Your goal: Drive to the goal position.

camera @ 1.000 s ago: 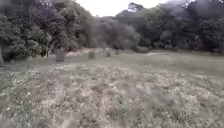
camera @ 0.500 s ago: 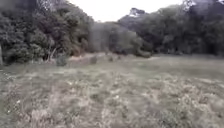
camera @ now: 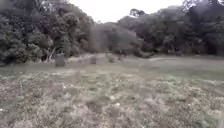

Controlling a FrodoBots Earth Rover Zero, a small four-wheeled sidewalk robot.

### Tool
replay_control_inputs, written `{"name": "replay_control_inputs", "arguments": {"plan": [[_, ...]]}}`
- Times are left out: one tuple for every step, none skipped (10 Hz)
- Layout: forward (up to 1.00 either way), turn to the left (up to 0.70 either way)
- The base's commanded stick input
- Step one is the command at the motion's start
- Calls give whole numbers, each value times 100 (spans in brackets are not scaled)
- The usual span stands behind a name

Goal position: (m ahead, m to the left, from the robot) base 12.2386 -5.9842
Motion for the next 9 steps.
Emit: {"name": "replay_control_inputs", "arguments": {"plan": [[50, 0], [50, 0], [50, 0], [50, 0], [50, 0], [50, 0], [50, 0], [50, 0], [50, 0]]}}
